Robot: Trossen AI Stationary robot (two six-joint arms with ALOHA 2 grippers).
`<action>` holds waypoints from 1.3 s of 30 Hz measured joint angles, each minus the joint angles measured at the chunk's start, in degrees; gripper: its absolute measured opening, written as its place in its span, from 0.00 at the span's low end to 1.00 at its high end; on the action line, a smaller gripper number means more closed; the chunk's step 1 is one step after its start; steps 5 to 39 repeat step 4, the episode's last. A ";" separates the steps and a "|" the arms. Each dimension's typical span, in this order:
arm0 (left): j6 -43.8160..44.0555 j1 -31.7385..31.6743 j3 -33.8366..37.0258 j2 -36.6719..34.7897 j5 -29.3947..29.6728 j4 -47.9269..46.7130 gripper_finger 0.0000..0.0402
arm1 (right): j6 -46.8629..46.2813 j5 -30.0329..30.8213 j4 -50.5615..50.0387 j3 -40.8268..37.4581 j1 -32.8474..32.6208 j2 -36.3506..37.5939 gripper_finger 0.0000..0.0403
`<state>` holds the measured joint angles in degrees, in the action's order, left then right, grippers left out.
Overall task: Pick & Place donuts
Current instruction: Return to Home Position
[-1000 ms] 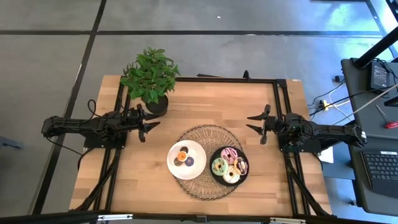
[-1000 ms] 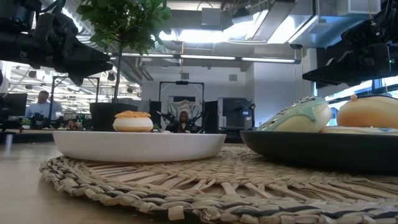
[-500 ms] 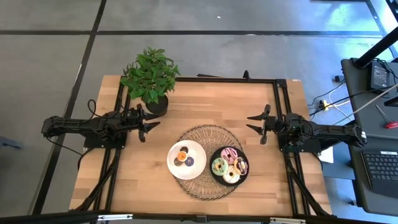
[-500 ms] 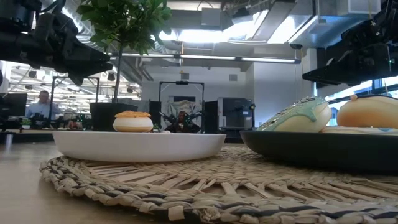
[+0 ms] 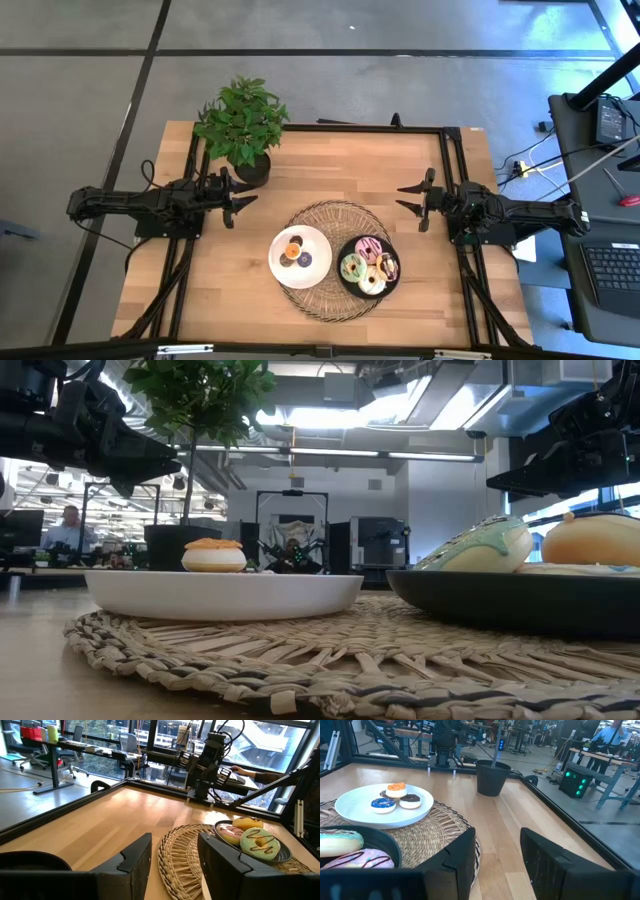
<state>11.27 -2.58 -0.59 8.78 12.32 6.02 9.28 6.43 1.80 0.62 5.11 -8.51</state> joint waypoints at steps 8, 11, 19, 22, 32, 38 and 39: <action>0.00 -0.01 -0.01 -0.02 0.00 -0.02 0.39 | 0.00 -0.02 0.00 0.00 0.01 0.00 0.39; 0.00 -0.01 -0.01 -0.02 0.00 -0.02 0.39 | 0.00 -0.02 0.00 0.00 0.01 0.00 0.39; 0.00 -0.01 -0.01 -0.02 0.00 -0.02 0.39 | 0.00 -0.02 0.00 0.00 0.01 0.00 0.39; 0.00 -0.01 -0.01 -0.02 0.00 -0.02 0.39 | 0.00 -0.02 0.00 0.00 0.01 0.00 0.39; 0.00 -0.01 -0.01 -0.02 0.00 -0.02 0.39 | 0.00 -0.02 0.00 0.00 0.01 0.00 0.39; 0.00 -0.01 -0.01 -0.02 0.00 -0.02 0.39 | 0.00 -0.02 0.00 0.00 0.01 0.00 0.39; 0.00 -0.01 -0.01 -0.02 0.00 -0.02 0.39 | 0.00 -0.02 0.00 0.00 0.01 0.00 0.39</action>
